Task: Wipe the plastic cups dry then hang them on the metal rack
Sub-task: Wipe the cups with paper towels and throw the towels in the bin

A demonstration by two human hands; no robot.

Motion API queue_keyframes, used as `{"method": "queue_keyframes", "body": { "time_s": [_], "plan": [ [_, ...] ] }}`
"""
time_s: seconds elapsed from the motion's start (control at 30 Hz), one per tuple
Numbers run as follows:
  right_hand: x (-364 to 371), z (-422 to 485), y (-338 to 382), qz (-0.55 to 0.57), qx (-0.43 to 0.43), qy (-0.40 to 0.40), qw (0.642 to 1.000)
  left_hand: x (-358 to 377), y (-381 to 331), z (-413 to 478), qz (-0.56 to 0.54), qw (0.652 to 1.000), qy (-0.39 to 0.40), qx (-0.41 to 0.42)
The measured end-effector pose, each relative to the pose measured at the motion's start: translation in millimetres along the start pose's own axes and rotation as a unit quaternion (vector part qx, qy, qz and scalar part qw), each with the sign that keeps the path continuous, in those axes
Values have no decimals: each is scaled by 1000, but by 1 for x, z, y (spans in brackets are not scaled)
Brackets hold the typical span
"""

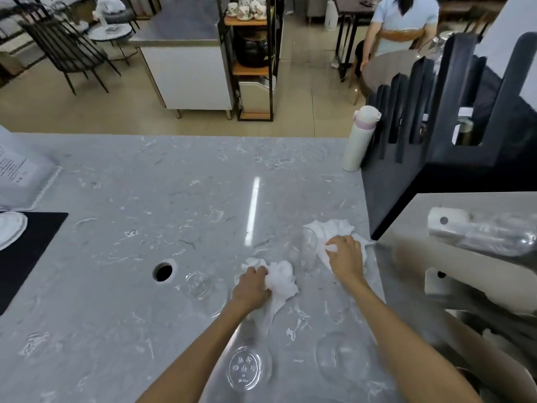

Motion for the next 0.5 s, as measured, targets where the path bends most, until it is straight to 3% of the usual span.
{"method": "queue_keyframes", "body": {
  "time_s": [0.1, 0.17, 0.3, 0.4, 0.5],
  "plan": [
    [-21, -11, 7, 263, 122, 10, 957, -32, 3, -17, -112, 993, -44, -14],
    [-49, -31, 26, 349, 111, -17, 930, -58, 8, -39, -219, 970, -101, -14],
    [-99, -97, 54, 486, 81, -19, 870, -104, 12, -111, -433, 885, -168, 39],
    [-113, -156, 60, 612, 79, 15, 787, -116, 20, -163, -538, 824, -169, 52],
    [-99, -213, 61, 702, 114, 59, 700, -95, 26, -194, -649, 752, -89, 70]
  ]
}}
Point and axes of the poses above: each hand's wrist, its own z-axis towards the middle knuckle, its own x-axis out of the palm, y = z × x, the point moved 8 cm from there along z, towards the middle knuckle, and after that the axes turned 11 degrees about z, right-handed, at the moved point
